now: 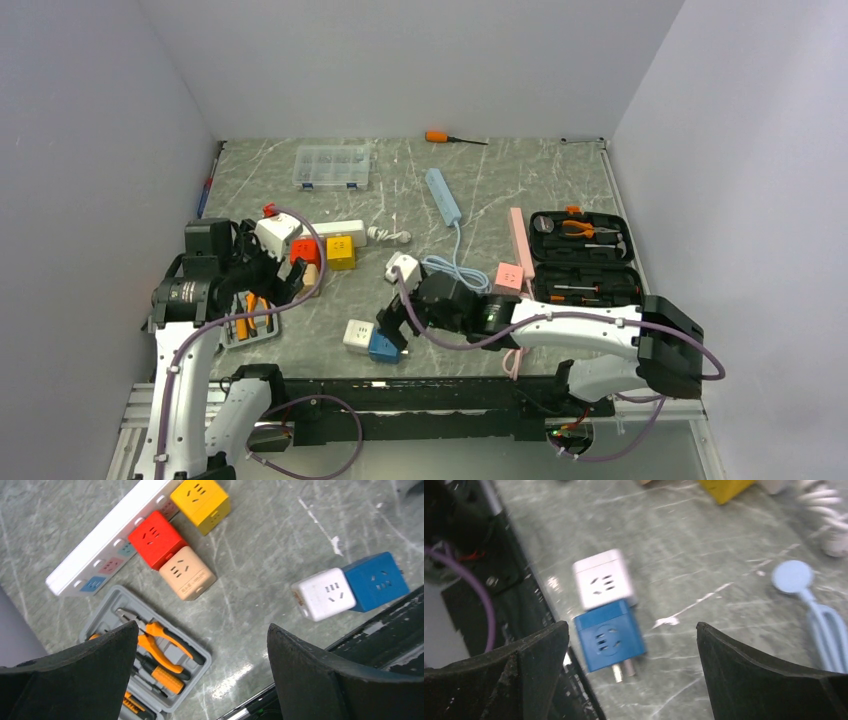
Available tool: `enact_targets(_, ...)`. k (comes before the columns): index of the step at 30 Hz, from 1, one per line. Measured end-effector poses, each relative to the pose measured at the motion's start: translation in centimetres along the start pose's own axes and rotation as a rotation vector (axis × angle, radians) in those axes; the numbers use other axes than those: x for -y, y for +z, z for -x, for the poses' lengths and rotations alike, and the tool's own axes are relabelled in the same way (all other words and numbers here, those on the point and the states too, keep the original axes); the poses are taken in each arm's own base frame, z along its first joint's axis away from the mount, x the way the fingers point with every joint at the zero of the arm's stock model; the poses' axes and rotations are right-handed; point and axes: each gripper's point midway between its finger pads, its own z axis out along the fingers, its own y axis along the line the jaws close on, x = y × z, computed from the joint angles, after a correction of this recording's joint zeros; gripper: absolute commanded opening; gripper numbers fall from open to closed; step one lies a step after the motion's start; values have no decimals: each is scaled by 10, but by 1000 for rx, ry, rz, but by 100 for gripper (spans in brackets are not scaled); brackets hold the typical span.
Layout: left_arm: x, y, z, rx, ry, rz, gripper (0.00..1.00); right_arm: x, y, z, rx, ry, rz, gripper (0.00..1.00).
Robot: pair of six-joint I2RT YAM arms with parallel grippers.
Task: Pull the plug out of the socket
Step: Remove the plug from the socket.
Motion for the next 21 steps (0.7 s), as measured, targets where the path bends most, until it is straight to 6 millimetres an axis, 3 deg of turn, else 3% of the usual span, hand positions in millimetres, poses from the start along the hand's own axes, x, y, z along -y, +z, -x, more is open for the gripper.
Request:
enact_targets(5,15,-2,3,48,-2,-58,99,-34,6,-30,-76,-86,116,100)
enact_targets(13,24,-3,7,78,0,-98,99,-27,25,-75,-193,-150,117,100)
enact_targets(21,27,-3,7,82,-2,-117,99,-23,39,-100,-253,-183,116,100)
